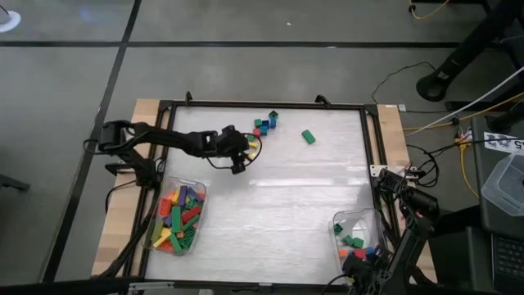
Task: Sort blocks by size
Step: Put the large yellow wooden block into the left transparent bin
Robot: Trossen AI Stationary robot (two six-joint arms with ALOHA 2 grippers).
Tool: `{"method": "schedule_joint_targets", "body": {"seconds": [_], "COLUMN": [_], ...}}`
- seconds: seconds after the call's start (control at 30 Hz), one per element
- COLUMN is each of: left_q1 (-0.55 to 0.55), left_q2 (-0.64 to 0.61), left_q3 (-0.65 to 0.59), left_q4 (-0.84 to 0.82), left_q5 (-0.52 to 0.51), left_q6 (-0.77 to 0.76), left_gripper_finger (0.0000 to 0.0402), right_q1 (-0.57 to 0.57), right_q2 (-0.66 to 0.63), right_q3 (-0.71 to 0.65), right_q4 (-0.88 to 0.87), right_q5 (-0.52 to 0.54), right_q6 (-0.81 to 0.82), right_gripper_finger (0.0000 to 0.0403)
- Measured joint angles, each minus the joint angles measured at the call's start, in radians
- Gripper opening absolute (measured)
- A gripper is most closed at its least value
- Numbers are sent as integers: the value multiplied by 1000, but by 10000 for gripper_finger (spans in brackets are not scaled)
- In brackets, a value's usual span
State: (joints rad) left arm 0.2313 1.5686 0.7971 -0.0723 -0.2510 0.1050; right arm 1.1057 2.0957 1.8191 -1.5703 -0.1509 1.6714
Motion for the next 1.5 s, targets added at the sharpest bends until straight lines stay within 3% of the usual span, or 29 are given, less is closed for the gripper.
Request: {"method": "schedule_joint_targets", "body": {"seconds": [0.23, 0.47, 0.67, 1.2, 1.33, 1.5], "left_q1": [70, 131, 166, 210, 215, 215], "left_q2": [36, 38, 62, 183, 184, 184], "left_q3": [0, 0, 0, 1, 1, 1], "left_q4": [13, 44, 80, 130, 128, 114], "left_q5": [1, 6, 99, 120, 130, 160], "left_q6": [135, 160, 164, 208, 207, 233], "left_gripper_finger": [184, 184, 184, 183, 150, 52], "right_q1": [0, 0, 0, -2, -15, -24], "right_q2": [0, 0, 0, 0, -1, -45], "right_q3": [0, 0, 0, 0, 9, 60], "right_q4": [-1, -1, -1, -1, 0, 0], "right_q5": [0, 0, 0, -10, -8, 82], "right_q6": [0, -11, -12, -30, -31, -48], "right_gripper_finger": [236, 236, 237, 237, 237, 237]}}
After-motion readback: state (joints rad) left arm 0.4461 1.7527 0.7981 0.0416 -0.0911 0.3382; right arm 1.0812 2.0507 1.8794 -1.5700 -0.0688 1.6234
